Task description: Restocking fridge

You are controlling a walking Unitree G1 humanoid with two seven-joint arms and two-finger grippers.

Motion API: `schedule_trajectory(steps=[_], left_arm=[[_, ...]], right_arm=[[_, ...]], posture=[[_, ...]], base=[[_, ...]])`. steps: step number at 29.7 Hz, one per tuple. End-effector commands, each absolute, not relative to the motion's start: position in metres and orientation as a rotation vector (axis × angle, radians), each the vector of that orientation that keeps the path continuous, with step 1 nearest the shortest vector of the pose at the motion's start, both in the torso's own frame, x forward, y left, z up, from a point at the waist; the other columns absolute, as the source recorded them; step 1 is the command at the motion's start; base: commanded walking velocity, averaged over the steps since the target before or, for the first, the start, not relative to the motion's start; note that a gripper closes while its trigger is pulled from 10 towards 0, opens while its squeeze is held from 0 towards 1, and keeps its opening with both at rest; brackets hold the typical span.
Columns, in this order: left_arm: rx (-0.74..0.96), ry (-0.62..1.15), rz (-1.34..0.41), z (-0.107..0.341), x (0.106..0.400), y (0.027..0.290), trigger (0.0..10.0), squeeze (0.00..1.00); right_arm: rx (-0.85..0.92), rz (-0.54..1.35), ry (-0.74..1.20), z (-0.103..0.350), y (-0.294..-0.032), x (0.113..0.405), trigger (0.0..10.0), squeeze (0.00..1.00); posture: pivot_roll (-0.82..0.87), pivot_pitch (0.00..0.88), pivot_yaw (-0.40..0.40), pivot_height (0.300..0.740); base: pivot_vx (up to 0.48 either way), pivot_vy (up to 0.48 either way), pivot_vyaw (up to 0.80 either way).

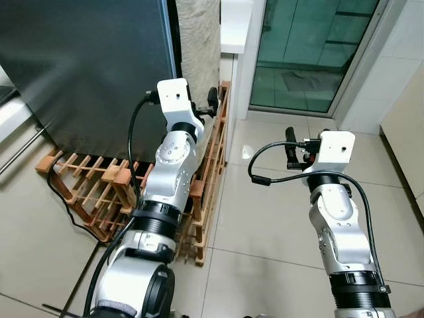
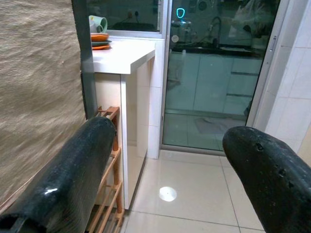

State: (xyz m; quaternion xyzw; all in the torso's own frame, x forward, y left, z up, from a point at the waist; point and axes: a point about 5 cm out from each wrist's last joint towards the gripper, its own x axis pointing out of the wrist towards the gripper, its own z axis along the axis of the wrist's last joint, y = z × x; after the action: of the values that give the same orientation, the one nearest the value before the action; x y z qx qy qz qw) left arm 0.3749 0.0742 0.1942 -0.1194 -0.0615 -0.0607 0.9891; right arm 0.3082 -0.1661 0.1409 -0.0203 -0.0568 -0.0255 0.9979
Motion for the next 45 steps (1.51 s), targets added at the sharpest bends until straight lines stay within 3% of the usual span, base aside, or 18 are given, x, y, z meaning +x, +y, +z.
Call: schedule_trajectory(steps=[1,12,18,28,32,36,40,45], left_arm=[[-0.231,-0.137,-0.12,0.2,0.378,0.071,10.0,0.0],[-0.274,-0.118,-0.164,0.207,0.387,0.053,10.0,0.0],[-0.457,0.011,-0.175,0.206,0.392,0.043,10.0,0.0],[-0.344,-0.176,-0.331,0.234,0.381,0.019,10.0,0.0],[-0.268,-0.284,-0.292,0.247,0.378,0.022,10.0,0.0],[-0.306,-0.258,-0.268,0.244,0.381,0.026,10.0,0.0],[-0.442,-0.304,-0.562,0.257,0.361,-0.001,10.0,0.0],[-0.464,-0.307,-0.686,0.256,0.347,-0.014,10.0,0.0]], right_arm=[[-0.04,-0.065,-0.126,0.145,-0.168,0.309,10.0,0.0],[-0.042,-0.069,-0.122,0.144,-0.169,0.306,10.0,0.0],[-0.043,-0.072,-0.121,0.144,-0.169,0.305,10.0,0.0],[-0.046,-0.08,-0.111,0.143,-0.171,0.302,10.0,0.0],[-0.044,-0.08,-0.109,0.143,-0.17,0.303,10.0,0.0],[-0.042,-0.074,-0.11,0.143,-0.168,0.304,10.0,0.0],[-0.042,-0.07,-0.108,0.143,-0.168,0.305,10.0,0.0],[-0.042,-0.066,-0.105,0.142,-0.167,0.305,10.0,0.0]], posture=[[-0.16,0.0,0.048,0.74],[-0.17,0.0,0.057,0.74],[-0.18,0.0,0.063,0.74],[-0.19,0.0,0.062,0.74],[-0.18,0.0,0.057,0.74],[-0.18,0.0,0.055,0.74],[-0.17,0.0,0.053,0.74],[-0.17,0.0,0.049,0.74]], base=[[0.0,0.0,0.0],[0.0,0.0,0.0],[0.0,0.0,0.0],[0.0,0.0,0.0],[0.0,0.0,0.0],[0.0,0.0,0.0],[0.0,0.0,0.0],[0.0,0.0,0.0]])
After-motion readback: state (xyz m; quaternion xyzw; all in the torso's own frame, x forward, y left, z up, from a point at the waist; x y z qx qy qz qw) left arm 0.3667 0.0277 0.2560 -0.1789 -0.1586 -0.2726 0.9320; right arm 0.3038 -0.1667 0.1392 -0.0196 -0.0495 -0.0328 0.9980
